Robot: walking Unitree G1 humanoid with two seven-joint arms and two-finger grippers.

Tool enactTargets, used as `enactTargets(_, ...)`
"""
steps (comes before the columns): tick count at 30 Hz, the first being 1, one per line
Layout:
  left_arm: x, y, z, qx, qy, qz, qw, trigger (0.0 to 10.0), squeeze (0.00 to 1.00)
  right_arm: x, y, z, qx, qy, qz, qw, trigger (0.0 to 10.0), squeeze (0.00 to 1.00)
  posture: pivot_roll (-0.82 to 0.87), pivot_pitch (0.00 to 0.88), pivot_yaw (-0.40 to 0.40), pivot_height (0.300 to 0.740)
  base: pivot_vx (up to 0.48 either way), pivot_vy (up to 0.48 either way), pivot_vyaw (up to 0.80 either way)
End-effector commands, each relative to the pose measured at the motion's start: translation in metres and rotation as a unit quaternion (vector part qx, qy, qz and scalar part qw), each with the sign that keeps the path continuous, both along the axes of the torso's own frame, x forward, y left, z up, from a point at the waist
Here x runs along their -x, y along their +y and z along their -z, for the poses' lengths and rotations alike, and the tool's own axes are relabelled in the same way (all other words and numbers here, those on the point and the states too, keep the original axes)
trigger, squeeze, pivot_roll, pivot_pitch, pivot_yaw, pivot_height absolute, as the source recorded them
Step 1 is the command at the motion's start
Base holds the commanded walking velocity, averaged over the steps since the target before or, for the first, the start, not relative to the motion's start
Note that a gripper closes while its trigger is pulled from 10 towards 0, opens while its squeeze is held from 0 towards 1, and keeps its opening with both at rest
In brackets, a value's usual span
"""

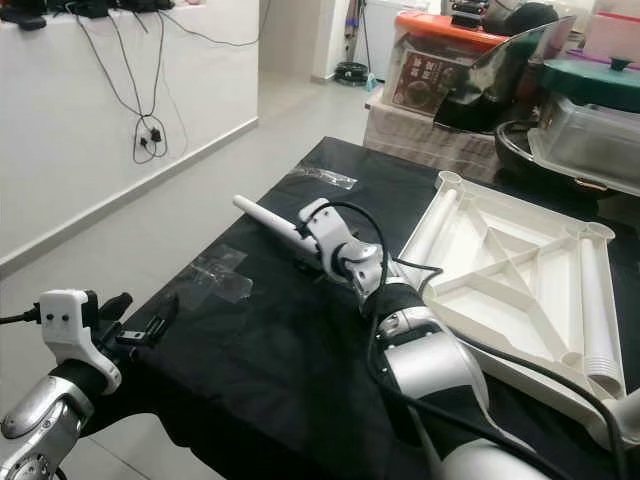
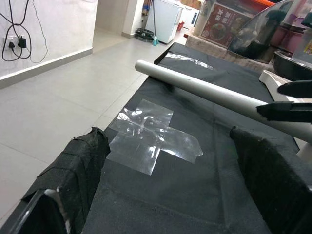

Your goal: Building children table

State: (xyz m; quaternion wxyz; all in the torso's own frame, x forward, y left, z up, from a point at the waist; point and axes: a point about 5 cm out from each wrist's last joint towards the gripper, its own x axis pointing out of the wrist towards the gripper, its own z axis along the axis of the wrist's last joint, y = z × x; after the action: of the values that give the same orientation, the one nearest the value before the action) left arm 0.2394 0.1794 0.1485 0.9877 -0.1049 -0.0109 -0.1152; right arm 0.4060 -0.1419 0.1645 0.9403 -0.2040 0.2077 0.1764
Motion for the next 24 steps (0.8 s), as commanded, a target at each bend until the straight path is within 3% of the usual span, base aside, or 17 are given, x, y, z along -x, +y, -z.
enactTargets(1, 0.000, -0.001, 0.004, -0.008, 0.005, 0.003, 1.000, 10.0, 0.00, 0.000, -0.003, 0.000, 0.001, 0.002, 0.009, 1.000, 10.0, 0.00, 0.08, 0.000, -0.116, 0.740, 0.000, 0.000, 0.00)
enactTargets(18, -0.001, -0.003, 0.004, -0.012, 0.004, 0.007, 1.000, 10.0, 0.00, 0.005, -0.015, 0.015, 0.095, 0.025, -0.004, 0.995, 10.0, 0.00, 0.09, 0.000, -0.115, 0.740, 0.000, 0.000, 0.00)
enactTargets(24, -0.002, -0.004, 0.004, -0.013, 0.002, 0.008, 1.000, 10.0, 0.00, 0.005, -0.018, 0.014, 0.094, 0.026, 0.010, 0.995, 10.0, 0.00, 0.09, 0.000, -0.119, 0.740, 0.000, 0.000, 0.00)
